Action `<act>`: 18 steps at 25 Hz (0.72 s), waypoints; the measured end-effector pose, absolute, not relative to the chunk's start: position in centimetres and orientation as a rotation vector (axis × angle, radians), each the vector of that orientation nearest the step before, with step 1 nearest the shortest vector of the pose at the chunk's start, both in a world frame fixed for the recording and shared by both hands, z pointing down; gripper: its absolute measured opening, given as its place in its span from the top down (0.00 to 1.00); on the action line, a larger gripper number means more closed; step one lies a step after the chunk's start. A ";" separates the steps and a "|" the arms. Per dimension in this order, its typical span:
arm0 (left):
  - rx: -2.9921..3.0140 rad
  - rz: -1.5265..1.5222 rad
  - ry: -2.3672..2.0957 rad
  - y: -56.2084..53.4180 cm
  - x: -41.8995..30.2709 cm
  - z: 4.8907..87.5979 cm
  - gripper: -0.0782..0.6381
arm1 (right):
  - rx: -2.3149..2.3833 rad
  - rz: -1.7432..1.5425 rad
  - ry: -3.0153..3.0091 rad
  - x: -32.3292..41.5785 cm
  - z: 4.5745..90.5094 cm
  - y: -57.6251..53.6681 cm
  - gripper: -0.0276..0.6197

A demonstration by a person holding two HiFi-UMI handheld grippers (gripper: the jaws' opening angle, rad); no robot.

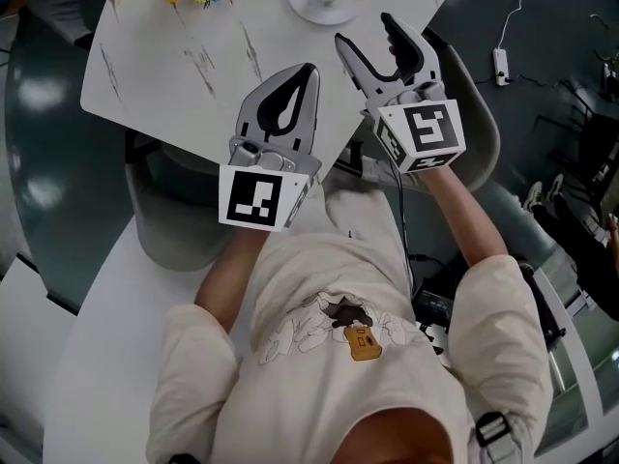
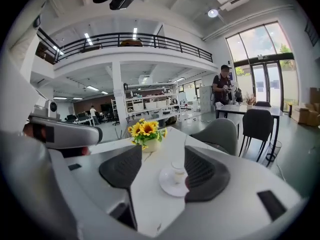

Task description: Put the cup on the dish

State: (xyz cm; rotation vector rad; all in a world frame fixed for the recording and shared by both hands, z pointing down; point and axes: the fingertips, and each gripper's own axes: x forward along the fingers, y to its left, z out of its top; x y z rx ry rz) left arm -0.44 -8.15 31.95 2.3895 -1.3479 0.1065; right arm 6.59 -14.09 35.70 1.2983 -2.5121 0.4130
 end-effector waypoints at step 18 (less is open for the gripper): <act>2.464 -0.027 -1.449 0.1 -1.1 20.3 0.88 | 1.293 0.619 -2.586 9.3 24.4 -4.8 0.95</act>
